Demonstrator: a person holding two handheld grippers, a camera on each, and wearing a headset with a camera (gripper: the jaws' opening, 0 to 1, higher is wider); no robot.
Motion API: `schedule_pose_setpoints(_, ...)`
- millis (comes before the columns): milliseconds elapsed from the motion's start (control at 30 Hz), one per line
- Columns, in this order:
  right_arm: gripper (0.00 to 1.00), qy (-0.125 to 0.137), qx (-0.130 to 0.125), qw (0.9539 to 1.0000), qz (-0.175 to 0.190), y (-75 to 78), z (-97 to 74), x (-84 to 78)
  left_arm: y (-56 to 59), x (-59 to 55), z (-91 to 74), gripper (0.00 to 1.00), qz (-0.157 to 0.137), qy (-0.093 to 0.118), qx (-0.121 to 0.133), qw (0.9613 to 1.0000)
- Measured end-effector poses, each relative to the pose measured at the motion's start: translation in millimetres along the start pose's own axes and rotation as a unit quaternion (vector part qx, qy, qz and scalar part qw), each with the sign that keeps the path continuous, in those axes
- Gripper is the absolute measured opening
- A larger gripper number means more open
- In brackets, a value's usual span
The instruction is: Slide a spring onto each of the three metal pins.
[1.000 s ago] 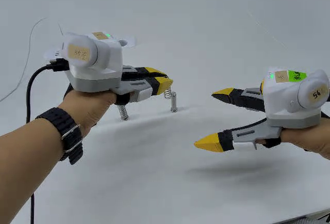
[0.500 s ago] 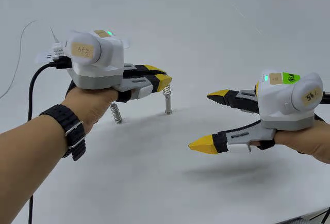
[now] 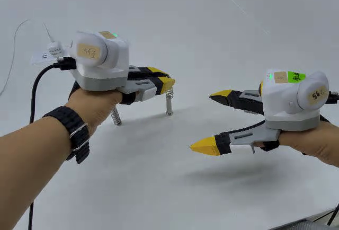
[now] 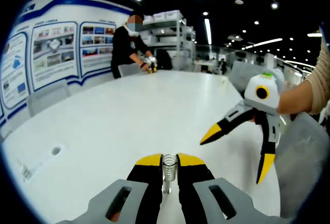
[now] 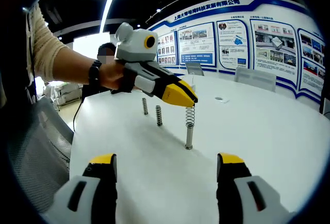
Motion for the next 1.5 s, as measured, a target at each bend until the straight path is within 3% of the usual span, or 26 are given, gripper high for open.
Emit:
schedule_pose_setpoints(900, 0.8, -0.002, -0.002, 1.0, 0.005, 1.7, -0.1, -3.7, -2.7, -6.9, 0.5, 0.09, 0.0, -0.009, 0.006, 0.9999)
schedule_pose_setpoints(1500, 0.8, -0.005, -0.003, 0.9999, 0.01, 1.0, -0.5, -6.8, -1.9, -27.3, 3.2, 0.1, -0.003, -0.018, 0.017, 0.9997)
Point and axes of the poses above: the centre of the closed fingertips' face, and the gripper's own axes: z roughly forward along the fingers, y roughly to its right, x roughly out of its top, the point moved 8 cm from there along -z, roughly backward along the fingers, and after that the axes turned 15 degrees about y, right-handed, at the moved point
